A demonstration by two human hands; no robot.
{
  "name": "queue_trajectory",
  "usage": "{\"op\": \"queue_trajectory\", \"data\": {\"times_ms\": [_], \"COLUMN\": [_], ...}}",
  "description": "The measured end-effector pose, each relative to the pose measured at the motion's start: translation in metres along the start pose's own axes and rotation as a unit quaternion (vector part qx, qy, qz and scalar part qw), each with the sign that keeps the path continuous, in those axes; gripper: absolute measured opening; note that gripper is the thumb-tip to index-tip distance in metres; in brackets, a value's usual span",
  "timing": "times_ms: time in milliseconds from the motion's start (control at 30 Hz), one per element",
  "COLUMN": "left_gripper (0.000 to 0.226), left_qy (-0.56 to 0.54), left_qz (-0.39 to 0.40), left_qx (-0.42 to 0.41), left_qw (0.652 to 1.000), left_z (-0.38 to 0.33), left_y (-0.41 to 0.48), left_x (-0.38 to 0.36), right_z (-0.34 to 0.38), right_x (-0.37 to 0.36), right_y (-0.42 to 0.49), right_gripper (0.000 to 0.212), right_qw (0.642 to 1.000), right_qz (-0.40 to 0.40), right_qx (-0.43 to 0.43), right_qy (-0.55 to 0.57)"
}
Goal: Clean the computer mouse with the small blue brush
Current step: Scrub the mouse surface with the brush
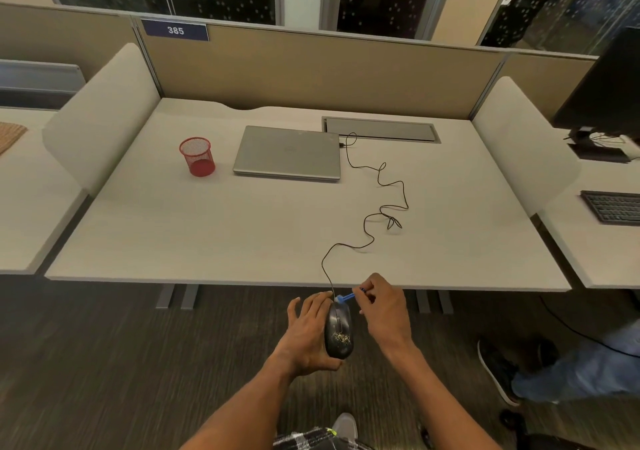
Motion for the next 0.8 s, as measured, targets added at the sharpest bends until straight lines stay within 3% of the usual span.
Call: {"op": "queue_trajectory", "data": {"times_ms": [133,367,533,667,800], "left_gripper": [0.128,0.125,0.127,0.127,0.126], "left_qy": [0.012,0.001,0.001,0.003,0.003], "left_qz": [0.006,0.004,0.014,0.007,0.022], "left_qx": [0.014,0.011,0.011,0.003,0.003], "left_qw": [1.000,1.000,1.000,1.000,1.000], "left_z": [0.007,0.006,0.010,0.009,0.006], "left_y": [0.000,-0.002,-0.003,-0.002,-0.001], "left_x": [-0.003,-0.001,-0.004,-0.004,-0.006], "right_z": [-0.004,-0.006,-0.018,-0.024,-0.029], "right_x": [-0.008,0.012,0.010,0.022,0.016], "right_y": [-0.004,-0.005,-0.008,-0.006,-0.008], "right_gripper": [0.012,0.011,0.011,0.011,0.012], "right_qw": [0.998,0.998,0.999,0.996,0.998], "right_qz": [0.046,-0.015,-0.002,-0.042,-0.018], "right_qx": [-0.032,0.035,-0.033,-0.001,-0.058], "right_qy": [0.017,-0.042,0.000,-0.075,0.009]}}
Point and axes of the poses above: each hand's wrist, its own y-axis towards the middle knuckle, its own x-axis out of the back of the hand, z = x × y, the point moved 10 cm from there along y, towards the middle knuckle, and after that the axes turned 12 degrees about -z, right-handed, at the moved point
